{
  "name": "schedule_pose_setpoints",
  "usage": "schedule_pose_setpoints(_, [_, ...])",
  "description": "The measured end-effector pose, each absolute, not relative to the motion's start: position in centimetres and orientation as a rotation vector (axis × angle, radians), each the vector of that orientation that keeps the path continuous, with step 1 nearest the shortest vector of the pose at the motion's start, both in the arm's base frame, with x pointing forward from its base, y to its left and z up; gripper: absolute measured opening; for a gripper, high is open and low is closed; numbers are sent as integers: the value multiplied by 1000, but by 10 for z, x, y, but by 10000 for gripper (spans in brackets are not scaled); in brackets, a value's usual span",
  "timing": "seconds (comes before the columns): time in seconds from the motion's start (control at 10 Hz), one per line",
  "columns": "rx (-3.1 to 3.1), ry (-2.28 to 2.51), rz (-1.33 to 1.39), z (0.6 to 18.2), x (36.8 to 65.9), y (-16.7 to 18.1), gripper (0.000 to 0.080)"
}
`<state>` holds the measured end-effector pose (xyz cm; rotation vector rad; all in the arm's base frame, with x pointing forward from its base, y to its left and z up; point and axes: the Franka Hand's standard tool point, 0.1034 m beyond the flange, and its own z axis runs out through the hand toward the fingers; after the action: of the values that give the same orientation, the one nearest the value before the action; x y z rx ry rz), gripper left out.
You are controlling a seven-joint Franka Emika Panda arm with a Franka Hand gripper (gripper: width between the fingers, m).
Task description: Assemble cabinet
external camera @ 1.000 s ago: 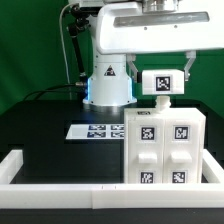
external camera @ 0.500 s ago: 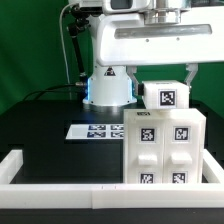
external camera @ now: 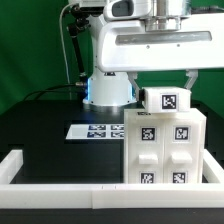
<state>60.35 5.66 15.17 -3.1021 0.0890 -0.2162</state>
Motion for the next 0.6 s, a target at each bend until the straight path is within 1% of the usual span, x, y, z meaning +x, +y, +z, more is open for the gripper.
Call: schedule_pose_setpoints(0.6, [-3102, 88, -218, 152, 604, 57, 564])
